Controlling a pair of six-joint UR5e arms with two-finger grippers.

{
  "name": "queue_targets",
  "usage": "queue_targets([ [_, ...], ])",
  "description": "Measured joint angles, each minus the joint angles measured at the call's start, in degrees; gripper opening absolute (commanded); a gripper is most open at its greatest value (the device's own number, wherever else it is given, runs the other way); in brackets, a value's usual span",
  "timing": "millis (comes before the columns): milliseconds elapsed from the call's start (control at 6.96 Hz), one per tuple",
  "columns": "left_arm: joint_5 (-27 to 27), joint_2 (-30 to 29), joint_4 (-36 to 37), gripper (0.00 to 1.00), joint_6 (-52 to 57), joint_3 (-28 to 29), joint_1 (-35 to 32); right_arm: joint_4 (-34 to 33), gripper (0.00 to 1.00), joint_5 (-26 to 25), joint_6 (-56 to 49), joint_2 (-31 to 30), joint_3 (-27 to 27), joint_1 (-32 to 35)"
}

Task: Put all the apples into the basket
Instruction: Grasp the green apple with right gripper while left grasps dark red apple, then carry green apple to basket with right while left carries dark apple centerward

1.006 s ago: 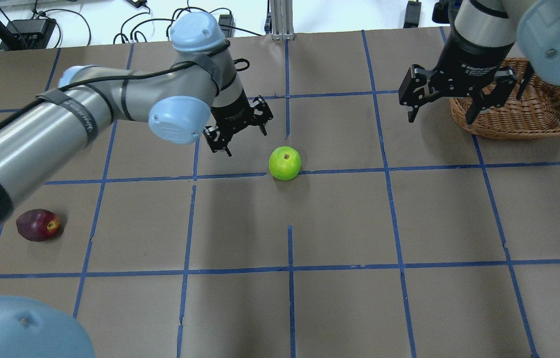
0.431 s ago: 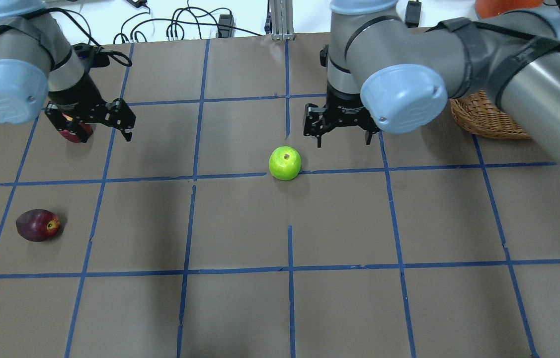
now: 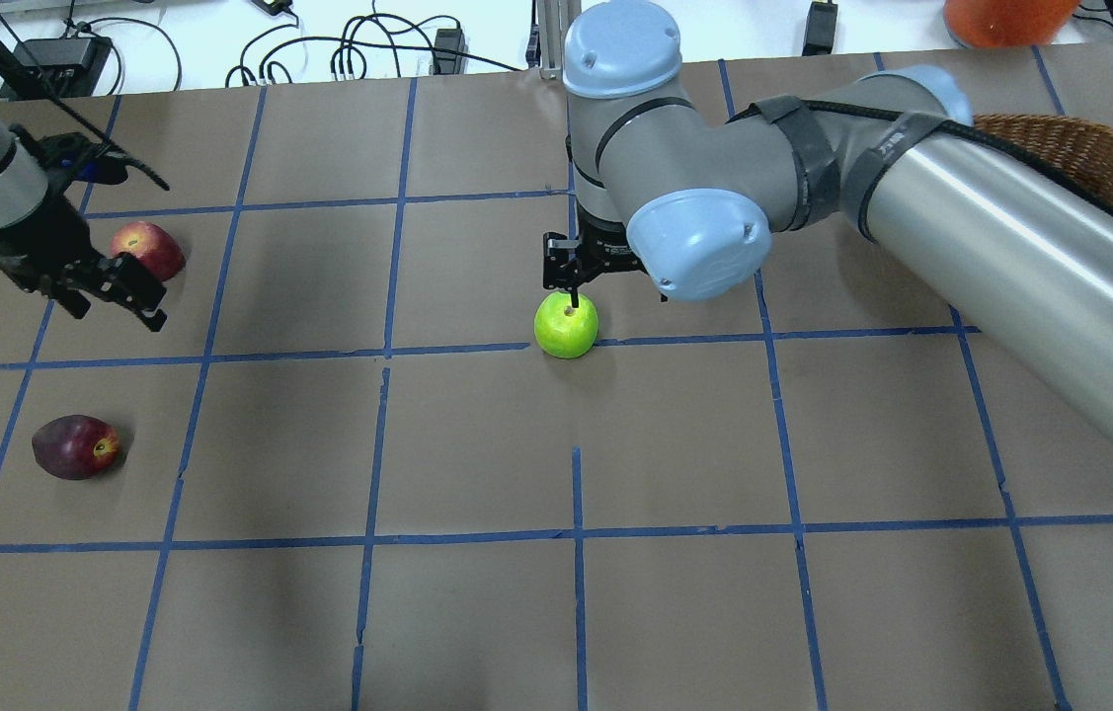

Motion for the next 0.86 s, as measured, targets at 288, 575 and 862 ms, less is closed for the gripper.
queue_targets([
  [288,-0.15,-1.3,8.04,1.0,9.49,-4.92,7.1,-3.72,1.0,0.77,0.16,3.29,-0.16,0.17],
  [575,-0.17,-3.51,10.24,1.0,8.94,-7.07,8.72,-8.19,1.0,3.22,0.24,6.08,-0.13,0.2],
  [862,-0.09,-6.07,10.84,1.0,7.96,-7.31,8.91,-10.41,1.0,3.94,0.29,8.01,-0.1,0.19],
])
